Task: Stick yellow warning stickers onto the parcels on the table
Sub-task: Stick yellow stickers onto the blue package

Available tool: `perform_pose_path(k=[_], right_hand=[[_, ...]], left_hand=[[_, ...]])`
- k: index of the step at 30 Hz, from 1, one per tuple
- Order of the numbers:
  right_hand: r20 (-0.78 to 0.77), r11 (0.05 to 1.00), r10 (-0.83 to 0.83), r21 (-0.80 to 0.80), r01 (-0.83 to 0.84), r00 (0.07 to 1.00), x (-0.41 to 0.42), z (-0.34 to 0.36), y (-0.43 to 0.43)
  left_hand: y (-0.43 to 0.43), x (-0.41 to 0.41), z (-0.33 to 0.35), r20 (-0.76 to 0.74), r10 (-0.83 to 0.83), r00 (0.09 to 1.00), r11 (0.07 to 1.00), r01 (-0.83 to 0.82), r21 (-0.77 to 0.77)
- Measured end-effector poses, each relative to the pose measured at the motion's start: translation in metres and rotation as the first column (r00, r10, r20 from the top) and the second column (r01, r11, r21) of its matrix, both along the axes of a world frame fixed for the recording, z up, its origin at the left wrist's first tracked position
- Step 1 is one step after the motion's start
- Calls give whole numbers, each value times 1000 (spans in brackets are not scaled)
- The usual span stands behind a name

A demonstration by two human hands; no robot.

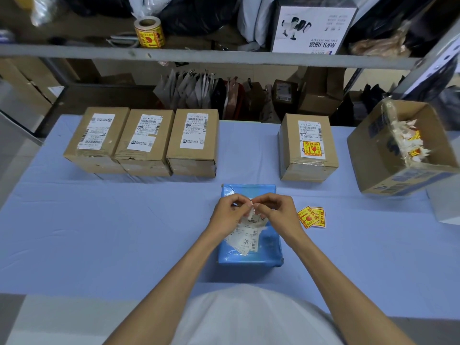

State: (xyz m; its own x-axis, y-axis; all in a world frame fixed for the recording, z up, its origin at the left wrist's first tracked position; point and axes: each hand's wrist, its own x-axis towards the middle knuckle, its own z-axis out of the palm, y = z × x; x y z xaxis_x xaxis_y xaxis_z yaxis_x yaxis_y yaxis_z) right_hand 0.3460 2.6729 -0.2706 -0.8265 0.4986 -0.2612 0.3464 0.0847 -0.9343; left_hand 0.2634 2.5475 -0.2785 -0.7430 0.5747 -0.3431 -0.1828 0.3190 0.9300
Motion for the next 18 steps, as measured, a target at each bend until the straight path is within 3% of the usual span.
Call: perform_pose_path(k=[18], right_hand=[[-30, 996, -38, -79, 35, 999, -4, -1, -3]], left_hand=[[2, -1, 0, -15, 7, 1000, 1000, -8, -29]])
